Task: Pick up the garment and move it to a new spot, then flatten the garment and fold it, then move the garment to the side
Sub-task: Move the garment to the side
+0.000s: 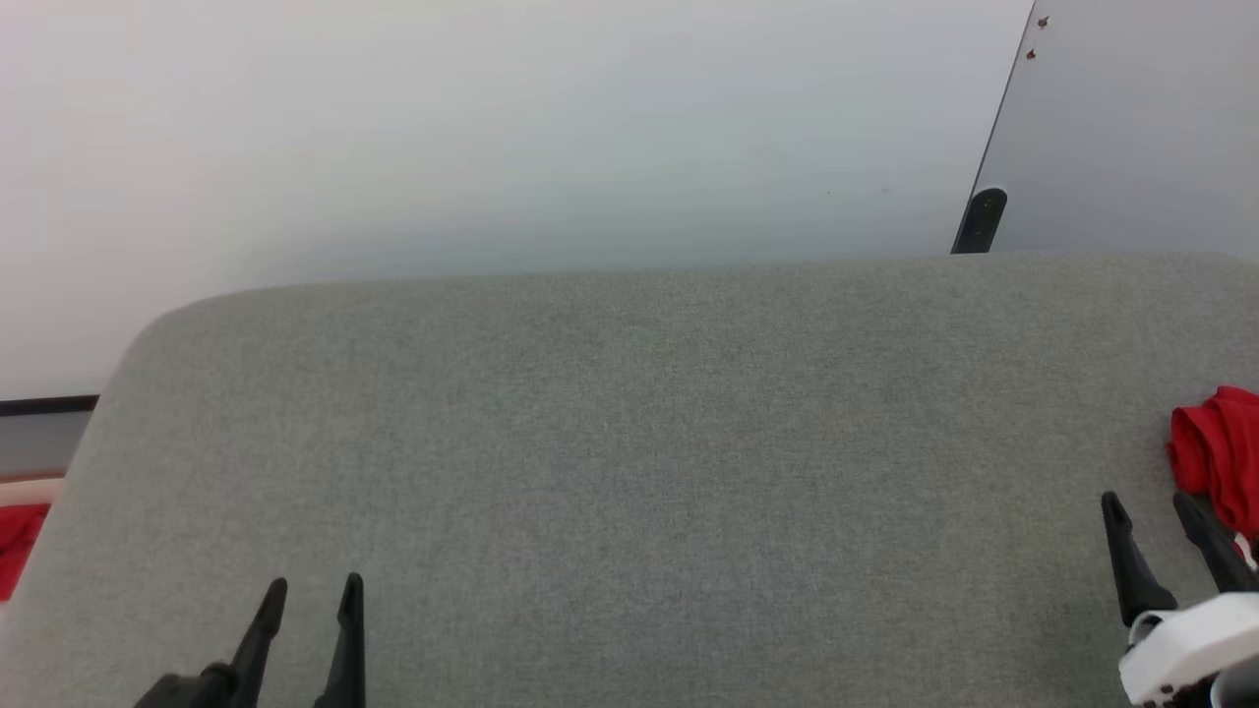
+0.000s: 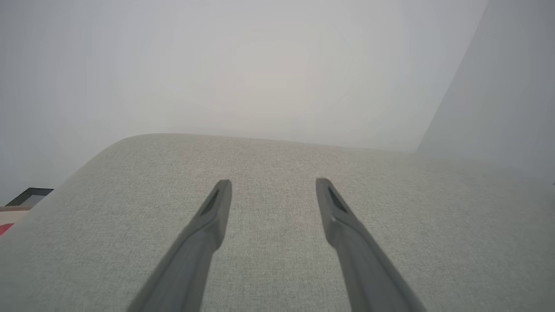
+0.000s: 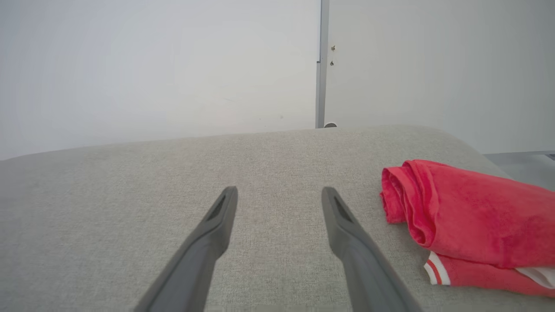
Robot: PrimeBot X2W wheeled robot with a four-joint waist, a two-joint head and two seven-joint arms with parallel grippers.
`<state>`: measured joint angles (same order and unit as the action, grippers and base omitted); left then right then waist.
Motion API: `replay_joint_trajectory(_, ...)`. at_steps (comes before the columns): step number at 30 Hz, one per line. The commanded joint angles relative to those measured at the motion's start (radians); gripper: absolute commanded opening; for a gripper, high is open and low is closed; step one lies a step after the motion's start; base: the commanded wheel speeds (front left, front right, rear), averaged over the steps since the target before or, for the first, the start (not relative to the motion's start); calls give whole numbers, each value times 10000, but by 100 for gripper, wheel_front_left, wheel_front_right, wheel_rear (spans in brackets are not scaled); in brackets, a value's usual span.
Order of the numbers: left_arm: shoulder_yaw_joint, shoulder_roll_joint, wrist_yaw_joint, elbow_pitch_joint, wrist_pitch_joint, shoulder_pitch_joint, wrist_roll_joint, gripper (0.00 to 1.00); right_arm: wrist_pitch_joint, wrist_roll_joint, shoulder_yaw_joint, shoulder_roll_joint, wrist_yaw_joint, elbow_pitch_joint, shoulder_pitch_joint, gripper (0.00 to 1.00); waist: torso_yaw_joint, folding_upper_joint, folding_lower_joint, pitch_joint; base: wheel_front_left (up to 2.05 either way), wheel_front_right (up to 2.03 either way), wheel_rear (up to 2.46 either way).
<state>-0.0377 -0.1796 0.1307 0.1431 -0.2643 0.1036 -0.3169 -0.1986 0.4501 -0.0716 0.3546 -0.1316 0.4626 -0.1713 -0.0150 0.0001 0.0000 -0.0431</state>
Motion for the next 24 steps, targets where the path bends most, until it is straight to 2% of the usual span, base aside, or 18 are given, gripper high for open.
replay_joint_trajectory(1, -45, 17, -2, -148, 9, 190, 15, 100, 83, -109, 196, -92, 20, -347, 279, 100, 4, -1, 0, 9, 0, 0, 0)
replay_joint_trajectory(14, -115, 41, -246, -1494, 56, 1200, -51, 100, 1382, -856, 1810, -1133, 20, -3908, 2457, 100, 217, -1, 0, -51, 0, 0, 0)
replay_joint_trajectory(24, -72, -22, -294, -1777, 126, 1392, -158, 100, 1910, -1013, 2050, -1398, 20, -4843, 2893, 100, 375, -1, 0, -107, 0, 0, 0)
